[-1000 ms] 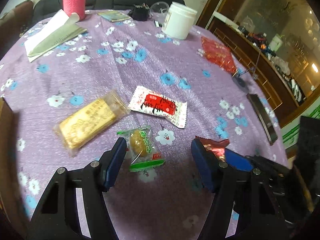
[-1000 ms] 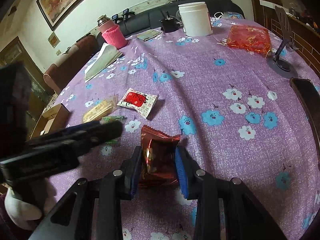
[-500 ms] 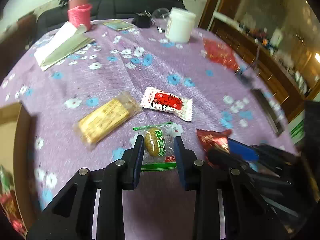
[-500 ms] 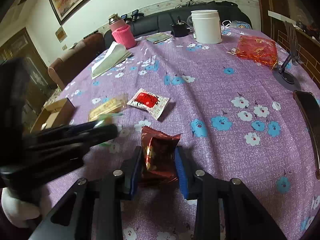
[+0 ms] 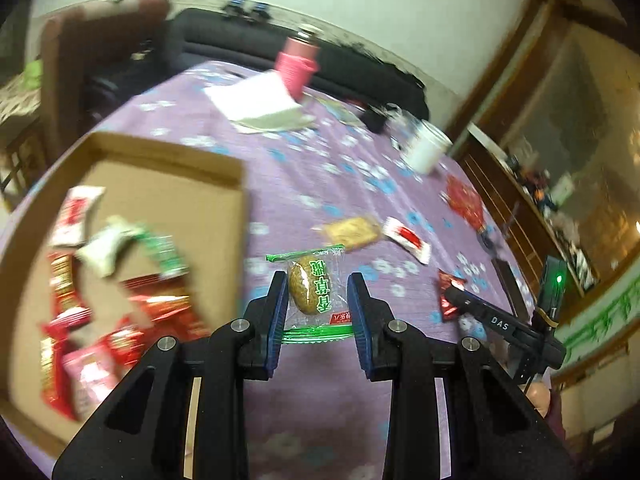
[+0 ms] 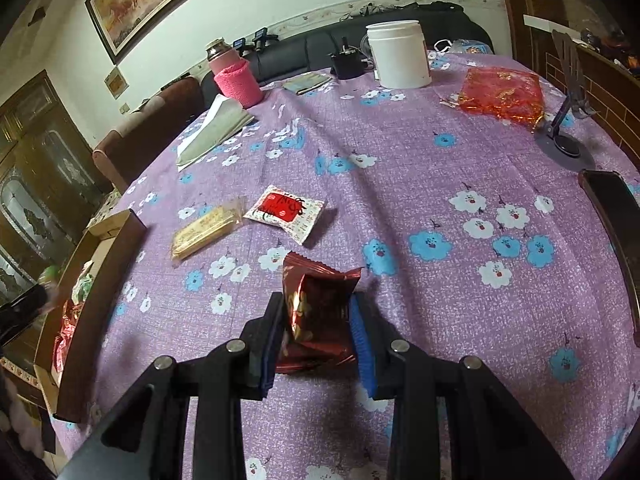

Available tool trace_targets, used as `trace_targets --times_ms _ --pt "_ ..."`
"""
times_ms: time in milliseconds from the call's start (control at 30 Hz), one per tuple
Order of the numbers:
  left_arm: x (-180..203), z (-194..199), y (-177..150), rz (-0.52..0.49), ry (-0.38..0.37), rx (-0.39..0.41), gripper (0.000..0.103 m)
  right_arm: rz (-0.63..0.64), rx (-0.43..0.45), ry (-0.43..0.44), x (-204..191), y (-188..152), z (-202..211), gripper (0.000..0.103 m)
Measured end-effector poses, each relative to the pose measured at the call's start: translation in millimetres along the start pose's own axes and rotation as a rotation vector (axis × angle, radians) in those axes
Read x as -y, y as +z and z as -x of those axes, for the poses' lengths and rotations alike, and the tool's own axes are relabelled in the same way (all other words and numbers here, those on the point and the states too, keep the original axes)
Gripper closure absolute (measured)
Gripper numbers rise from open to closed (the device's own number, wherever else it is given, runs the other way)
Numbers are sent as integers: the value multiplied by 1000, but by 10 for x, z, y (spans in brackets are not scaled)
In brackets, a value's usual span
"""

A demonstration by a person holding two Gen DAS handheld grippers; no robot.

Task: Organize snacks
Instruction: 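Carry both snacks over the box and release them with both tools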

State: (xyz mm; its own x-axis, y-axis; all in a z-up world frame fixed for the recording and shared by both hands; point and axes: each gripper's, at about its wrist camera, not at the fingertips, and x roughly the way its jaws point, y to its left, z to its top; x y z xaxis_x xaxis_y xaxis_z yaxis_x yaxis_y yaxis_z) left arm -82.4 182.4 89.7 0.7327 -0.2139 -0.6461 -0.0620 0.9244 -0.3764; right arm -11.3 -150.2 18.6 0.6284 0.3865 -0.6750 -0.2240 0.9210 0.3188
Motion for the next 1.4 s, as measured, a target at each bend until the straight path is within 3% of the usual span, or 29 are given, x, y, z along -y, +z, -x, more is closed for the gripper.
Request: trace_targets --times_ms 133,233,567,733,933,1200,1300,1400 --pt "-365 264 -22 59 34 40 74 5 -1 -19 -68 7 25 67" --pt "-636 425 -46 103 65 68 74 16 -9 40 -272 35 120 67" --pt "-1304 582 -220 237 125 81 73 210 -102 253 -1656 33 99 67" --pt "-1533 637 -266 276 140 86 73 306 -177 317 -2304 -164 -127 68" --pt "-1711 615 -245 307 157 76 74 397 -249 349 -2783 -409 -333 68" --pt "-1764 588 -230 352 111 78 73 471 -275 294 -2979 -604 -538 67" --pt "-1792 658 -241 379 100 92 61 473 -281 288 -2964 -631 -559 67" --pt "-1799 736 -245 396 93 108 61 466 -273 304 -2953 -623 -532 60"
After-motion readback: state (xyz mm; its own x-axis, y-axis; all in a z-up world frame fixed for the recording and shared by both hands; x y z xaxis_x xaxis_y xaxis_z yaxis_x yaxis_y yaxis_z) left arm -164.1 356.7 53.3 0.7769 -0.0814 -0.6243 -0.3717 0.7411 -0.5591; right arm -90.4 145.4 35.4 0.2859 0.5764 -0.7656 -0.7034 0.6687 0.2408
